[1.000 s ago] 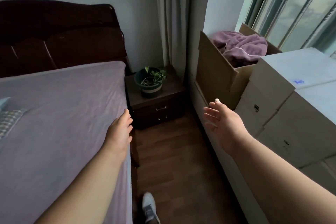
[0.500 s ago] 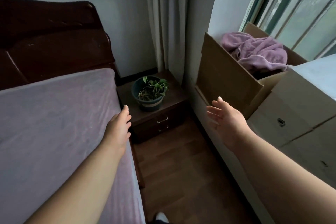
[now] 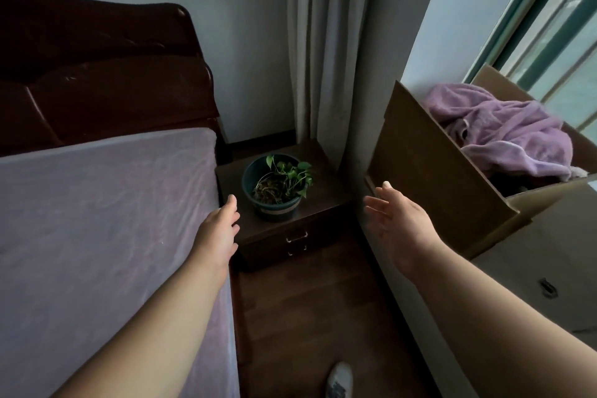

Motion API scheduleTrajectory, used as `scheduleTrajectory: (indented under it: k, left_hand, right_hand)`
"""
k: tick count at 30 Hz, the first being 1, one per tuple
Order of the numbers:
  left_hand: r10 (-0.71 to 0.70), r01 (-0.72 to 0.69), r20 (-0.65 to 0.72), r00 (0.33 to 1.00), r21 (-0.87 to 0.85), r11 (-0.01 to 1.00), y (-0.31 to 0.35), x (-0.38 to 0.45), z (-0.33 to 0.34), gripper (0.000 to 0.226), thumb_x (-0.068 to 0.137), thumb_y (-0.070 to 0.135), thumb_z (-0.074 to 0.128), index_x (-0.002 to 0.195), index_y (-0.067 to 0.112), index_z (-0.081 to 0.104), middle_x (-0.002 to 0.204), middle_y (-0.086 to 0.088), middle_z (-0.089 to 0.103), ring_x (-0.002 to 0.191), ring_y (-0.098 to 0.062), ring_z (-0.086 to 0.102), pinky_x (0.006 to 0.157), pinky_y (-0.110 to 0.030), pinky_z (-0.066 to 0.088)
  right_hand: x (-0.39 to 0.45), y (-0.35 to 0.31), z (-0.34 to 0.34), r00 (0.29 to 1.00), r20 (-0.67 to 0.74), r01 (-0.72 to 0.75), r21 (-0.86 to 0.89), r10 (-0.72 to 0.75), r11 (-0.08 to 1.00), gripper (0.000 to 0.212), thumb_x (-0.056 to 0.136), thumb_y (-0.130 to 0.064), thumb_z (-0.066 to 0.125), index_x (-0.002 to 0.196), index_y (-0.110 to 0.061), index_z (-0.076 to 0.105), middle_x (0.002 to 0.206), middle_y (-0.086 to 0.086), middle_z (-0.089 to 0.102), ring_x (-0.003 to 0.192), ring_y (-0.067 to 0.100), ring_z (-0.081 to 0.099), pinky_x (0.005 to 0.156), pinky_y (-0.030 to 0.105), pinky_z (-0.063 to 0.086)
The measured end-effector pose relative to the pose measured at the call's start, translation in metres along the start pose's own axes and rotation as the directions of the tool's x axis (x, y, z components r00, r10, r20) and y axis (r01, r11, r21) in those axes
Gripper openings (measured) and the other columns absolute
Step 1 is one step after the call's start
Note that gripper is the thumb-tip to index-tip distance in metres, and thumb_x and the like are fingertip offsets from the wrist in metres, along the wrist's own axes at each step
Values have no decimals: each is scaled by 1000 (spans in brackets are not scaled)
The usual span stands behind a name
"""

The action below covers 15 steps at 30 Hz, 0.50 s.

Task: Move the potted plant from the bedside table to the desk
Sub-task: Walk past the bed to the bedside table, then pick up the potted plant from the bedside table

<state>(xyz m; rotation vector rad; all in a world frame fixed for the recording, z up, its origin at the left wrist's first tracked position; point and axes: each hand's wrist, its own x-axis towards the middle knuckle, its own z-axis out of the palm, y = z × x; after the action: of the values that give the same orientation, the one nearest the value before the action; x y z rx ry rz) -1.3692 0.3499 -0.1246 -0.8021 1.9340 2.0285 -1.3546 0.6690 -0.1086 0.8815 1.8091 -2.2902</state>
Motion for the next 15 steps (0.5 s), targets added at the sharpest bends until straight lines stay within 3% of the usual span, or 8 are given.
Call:
scheduleTrajectory:
  k: [6,11,15]
  left_hand:
    - [-12,7,-92,996,-59,998,5,47,29,76,115,59,51,176,16,41,181,-8,45,166,-30,42,131,-54,33]
    - [-37,26,-124,992,-95,995,5,82,38,77,116,59,50,178,15,37,183,-8,43,167,-29,41,131,-52,33]
    - [-60,44,-143,988,-109,993,3,110,36,77,116,59,49,179,16,36,183,-8,42,168,-29,40,131,-52,34]
  right_hand:
    - [67,-5,11,995,85,-44,-24,46,999,54,88,-59,69,128,-23,67,134,6,77,130,25,69,98,44,57]
    - [114,-2,29,992,101,-74,-61,80,995,58,106,-54,63,151,-17,61,138,5,75,131,23,69,98,41,57]
    - [144,1,50,991,90,-95,-66,101,993,59,107,-54,63,152,-16,60,138,5,75,132,23,68,105,45,55]
